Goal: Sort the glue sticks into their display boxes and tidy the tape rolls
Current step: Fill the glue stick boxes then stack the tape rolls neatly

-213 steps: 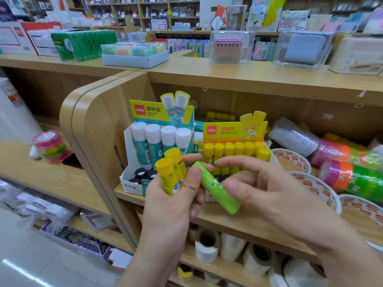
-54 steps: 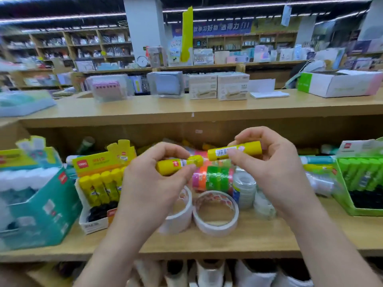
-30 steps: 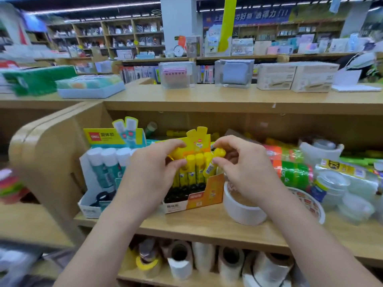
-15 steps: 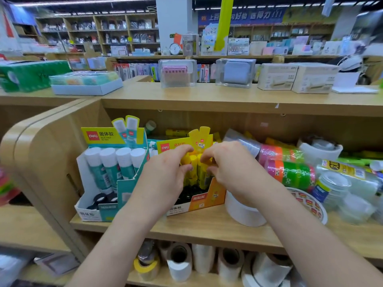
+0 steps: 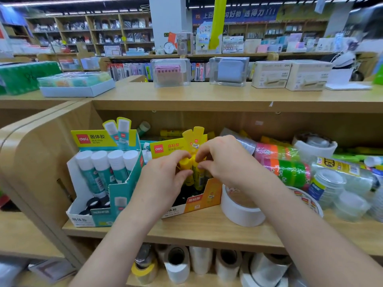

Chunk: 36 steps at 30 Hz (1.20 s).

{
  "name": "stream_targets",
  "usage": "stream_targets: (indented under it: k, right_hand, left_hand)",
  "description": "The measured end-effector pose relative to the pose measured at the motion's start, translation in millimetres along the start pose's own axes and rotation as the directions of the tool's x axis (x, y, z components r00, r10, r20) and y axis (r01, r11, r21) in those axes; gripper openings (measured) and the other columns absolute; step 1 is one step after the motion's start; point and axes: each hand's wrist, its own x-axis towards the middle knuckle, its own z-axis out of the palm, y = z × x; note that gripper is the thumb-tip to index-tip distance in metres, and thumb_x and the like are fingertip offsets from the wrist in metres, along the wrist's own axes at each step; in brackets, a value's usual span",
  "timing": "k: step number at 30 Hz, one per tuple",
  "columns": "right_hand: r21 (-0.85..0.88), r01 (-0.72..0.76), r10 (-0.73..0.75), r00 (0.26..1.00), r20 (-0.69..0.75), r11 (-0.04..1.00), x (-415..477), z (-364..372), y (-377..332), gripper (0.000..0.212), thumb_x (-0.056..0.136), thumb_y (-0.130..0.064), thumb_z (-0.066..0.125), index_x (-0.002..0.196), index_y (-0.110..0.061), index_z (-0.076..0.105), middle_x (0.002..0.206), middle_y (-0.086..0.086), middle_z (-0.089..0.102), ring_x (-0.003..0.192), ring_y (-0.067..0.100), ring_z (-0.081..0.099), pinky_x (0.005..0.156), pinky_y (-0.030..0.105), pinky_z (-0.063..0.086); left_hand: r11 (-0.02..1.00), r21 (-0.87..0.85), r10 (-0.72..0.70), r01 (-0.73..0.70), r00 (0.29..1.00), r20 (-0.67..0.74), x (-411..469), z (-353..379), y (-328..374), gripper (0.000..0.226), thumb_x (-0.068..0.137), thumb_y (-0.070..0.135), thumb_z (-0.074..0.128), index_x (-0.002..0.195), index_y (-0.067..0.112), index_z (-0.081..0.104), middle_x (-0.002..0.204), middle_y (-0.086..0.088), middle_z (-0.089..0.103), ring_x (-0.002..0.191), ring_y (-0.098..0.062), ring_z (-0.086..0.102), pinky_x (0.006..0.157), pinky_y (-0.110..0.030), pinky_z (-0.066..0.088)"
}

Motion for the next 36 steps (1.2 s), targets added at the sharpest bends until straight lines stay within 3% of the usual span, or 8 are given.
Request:
stream_targets:
  k: [5,11,22,33,36]
  right_hand:
    - [0.012,-0.019,0.019,1.000,0.003,1.000,-1,2,2,0.013,0.088,-0.028,0.067,0.098,-0.024,0.075,0.102,-0.001,0.069,0.097,0.018,0.061,0.085,0.035,0.051]
    - [0.040,-0.038,0.038,0.999,0.018,0.998,-1,1,3,0.010,0.087,-0.027,0.069,0.096,-0.025,0.075,0.097,-0.002,0.069,0.094,0.017,0.062,0.082,0.035,0.053]
    - [0.019,0.041,-0.041,0.999,-0.022,0.999,-6,3,5,0.015,0.090,-0.026,0.065,0.102,-0.024,0.075,0.098,-0.003,0.071,0.093,0.016,0.062,0.085,0.035,0.052]
    - [0.035,-0.038,0.039,0.999,-0.021,0.999,-4,7,8,0.017,0.091,-0.032,0.064,0.102,-0.023,0.074,0.104,-0.002,0.070,0.100,0.017,0.060,0.087,0.035,0.050]
    - [0.031,-0.032,0.032,0.999,-0.002,0.999,-4,6,7,0.018,0.092,-0.031,0.062,0.105,-0.024,0.073,0.106,-0.001,0.070,0.102,0.018,0.060,0.089,0.037,0.051]
  left_hand:
    - [1.000,0.007,0.026,-0.026,1.000,0.001,3,3,1,0.042,0.090,0.026,0.064,0.132,0.024,0.058,0.122,0.002,0.064,0.113,-0.015,0.056,0.093,-0.027,0.045]
    - [0.999,0.014,0.035,-0.035,0.999,-0.020,4,7,-1,0.041,0.090,0.024,0.064,0.130,0.024,0.059,0.119,0.004,0.064,0.107,-0.012,0.056,0.088,-0.021,0.043]
    - [0.997,0.026,0.071,-0.069,0.996,-0.059,4,9,-3,0.035,0.086,0.018,0.069,0.121,0.021,0.066,0.112,0.005,0.063,0.099,-0.012,0.057,0.086,-0.027,0.053]
    - [0.960,0.229,0.191,-0.160,0.974,-0.119,9,13,-10,0.023,0.072,0.020,0.082,0.094,0.012,0.076,0.093,-0.001,0.069,0.089,-0.022,0.057,0.073,-0.030,0.044]
    - [0.931,0.289,0.265,-0.223,0.958,-0.115,10,14,-12,0.023,0.069,0.016,0.084,0.090,0.011,0.077,0.094,-0.002,0.071,0.090,-0.025,0.058,0.073,-0.034,0.049]
